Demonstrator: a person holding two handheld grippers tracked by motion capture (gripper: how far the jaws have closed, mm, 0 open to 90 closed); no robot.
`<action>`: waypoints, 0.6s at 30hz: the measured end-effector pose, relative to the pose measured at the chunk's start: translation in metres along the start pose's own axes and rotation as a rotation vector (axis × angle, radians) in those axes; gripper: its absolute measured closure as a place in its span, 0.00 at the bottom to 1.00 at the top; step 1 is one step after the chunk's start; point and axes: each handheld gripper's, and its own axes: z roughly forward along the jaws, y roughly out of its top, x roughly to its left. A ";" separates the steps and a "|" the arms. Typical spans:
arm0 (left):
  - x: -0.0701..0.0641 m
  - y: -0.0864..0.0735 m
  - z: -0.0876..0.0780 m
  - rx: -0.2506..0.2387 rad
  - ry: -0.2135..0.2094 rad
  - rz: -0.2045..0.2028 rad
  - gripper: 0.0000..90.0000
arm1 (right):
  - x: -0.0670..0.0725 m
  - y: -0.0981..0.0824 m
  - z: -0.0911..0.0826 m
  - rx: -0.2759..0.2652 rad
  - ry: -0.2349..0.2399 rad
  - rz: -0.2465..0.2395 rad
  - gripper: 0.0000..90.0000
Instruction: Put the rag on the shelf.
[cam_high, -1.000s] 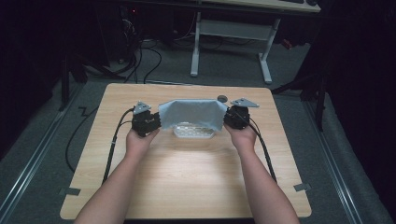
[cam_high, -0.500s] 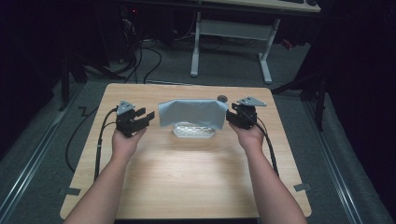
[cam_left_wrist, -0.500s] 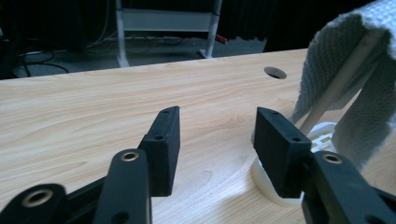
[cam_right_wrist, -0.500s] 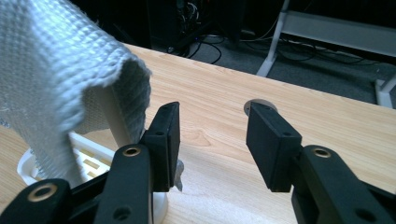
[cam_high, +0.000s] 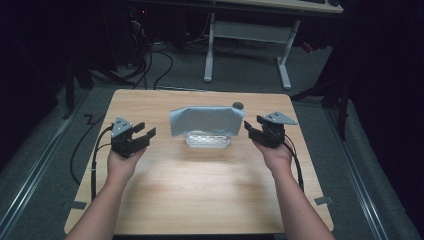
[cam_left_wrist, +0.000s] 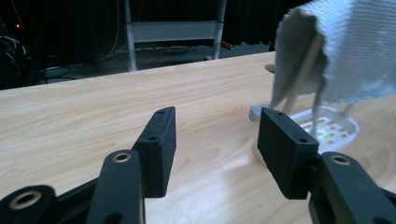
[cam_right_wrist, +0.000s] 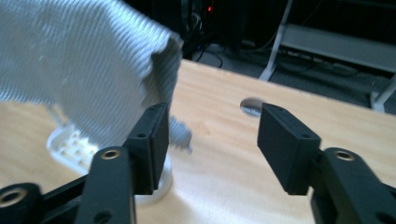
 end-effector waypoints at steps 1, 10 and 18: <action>-0.001 -0.002 -0.004 0.002 -0.005 -0.002 0.52 | 0.001 -0.001 -0.003 0.008 0.005 -0.004 0.46; -0.019 -0.017 -0.032 0.035 -0.029 0.018 0.50 | 0.020 -0.016 -0.036 -0.002 0.039 -0.058 0.42; -0.046 -0.043 -0.046 0.095 -0.105 0.007 0.48 | 0.043 -0.043 -0.069 -0.003 0.061 -0.095 0.40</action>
